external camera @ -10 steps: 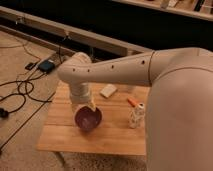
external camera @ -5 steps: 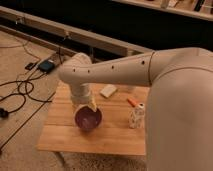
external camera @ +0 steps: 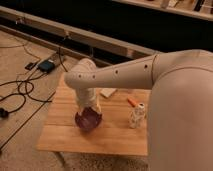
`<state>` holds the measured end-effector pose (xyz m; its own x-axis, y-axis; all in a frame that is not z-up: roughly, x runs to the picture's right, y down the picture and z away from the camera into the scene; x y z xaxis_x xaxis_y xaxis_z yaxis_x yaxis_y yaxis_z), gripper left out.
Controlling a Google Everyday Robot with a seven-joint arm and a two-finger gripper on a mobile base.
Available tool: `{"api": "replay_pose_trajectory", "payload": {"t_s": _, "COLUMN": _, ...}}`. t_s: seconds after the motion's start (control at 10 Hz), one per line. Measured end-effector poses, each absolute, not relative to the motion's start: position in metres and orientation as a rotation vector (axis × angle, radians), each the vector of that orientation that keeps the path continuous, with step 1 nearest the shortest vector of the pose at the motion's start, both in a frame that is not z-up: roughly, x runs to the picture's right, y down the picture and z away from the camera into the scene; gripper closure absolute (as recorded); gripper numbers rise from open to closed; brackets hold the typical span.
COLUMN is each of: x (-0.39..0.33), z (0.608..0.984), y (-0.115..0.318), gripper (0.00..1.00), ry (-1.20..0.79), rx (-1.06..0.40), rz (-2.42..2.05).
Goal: Pick up the ceramic bowl
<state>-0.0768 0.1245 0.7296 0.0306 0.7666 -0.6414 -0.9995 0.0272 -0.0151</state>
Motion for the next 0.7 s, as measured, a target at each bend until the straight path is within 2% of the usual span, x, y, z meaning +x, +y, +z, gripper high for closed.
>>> {"api": "replay_pose_trajectory", "payload": {"t_s": 0.7, "x": -0.047, "z": 0.767, "y": 0.157, "gripper": 0.35, "ry": 0.528, "rx": -0.565, "rz": 1.500}}
